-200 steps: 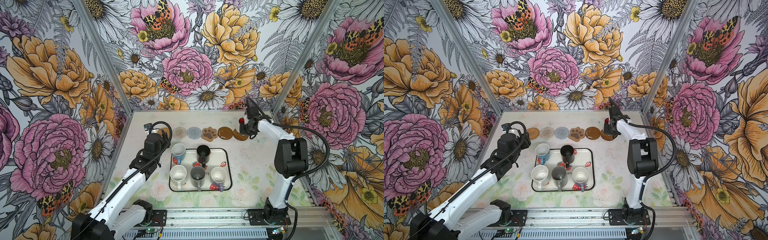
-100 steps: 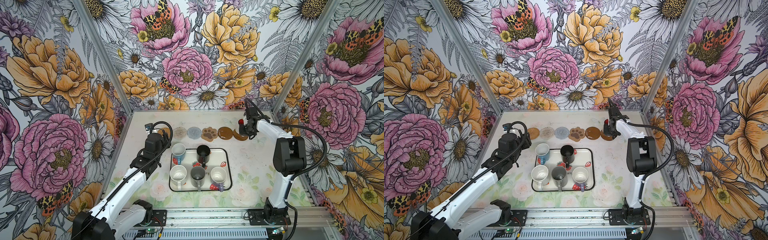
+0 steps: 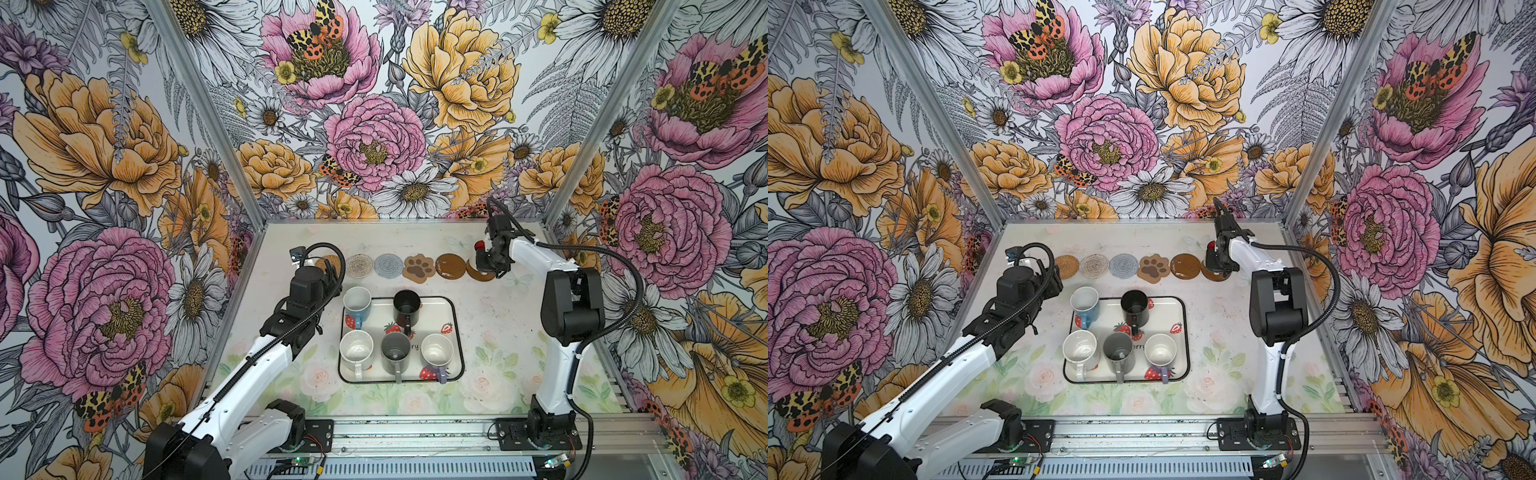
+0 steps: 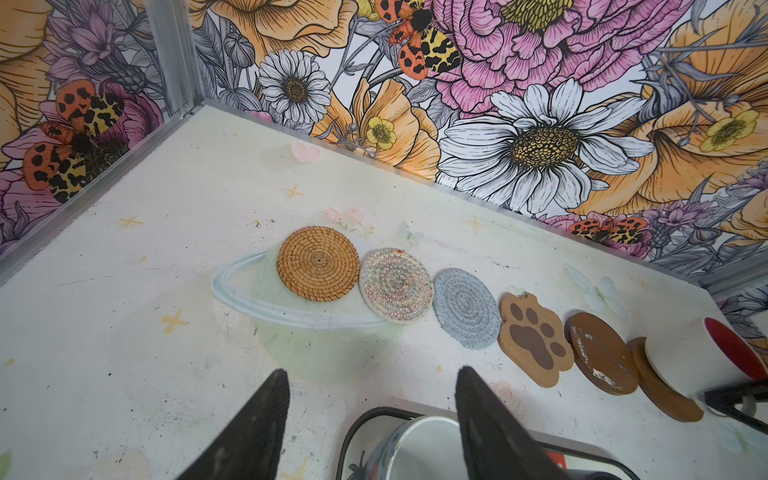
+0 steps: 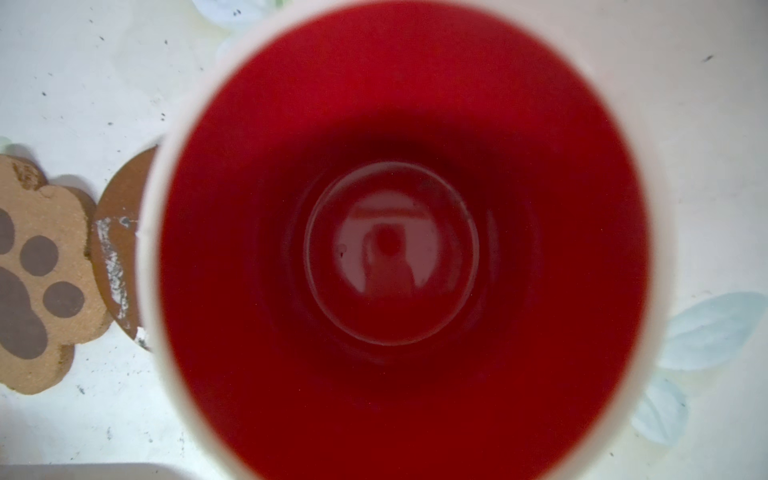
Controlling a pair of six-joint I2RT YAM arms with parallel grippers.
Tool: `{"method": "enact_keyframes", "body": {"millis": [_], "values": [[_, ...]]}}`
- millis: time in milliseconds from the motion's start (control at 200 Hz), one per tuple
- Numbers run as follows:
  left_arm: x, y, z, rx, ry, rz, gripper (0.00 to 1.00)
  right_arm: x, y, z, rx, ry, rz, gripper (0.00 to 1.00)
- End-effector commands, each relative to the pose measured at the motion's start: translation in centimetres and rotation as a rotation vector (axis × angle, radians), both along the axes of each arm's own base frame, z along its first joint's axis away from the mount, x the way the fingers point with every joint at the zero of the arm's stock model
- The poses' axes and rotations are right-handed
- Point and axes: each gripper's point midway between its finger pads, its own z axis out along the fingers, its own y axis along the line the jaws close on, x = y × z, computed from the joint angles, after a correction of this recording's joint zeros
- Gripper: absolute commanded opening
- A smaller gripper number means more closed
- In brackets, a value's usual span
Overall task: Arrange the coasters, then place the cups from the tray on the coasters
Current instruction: 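Lower the red-inside mug onto the plain wooden disc with the right gripper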
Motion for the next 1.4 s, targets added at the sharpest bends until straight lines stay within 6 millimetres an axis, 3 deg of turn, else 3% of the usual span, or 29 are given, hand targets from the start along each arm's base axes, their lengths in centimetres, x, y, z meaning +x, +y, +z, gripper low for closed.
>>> {"method": "enact_keyframes", "body": {"millis": [0,781,1391], "values": [[0.1,0.0,0.4,-0.028,-0.013,0.003,0.65,2.0,-0.6,2.1,-0.015,-0.083,-0.001,0.00],[0.2,0.1,0.3,-0.026,-0.008,0.005,0.65,1.8,-1.0,0.2,-0.026,-0.027,-0.013,0.00],[0.3,0.0,0.3,-0.029,-0.011,0.001,0.65,0.1,-1.4,1.4,-0.050,-0.031,-0.018,0.00]]}}
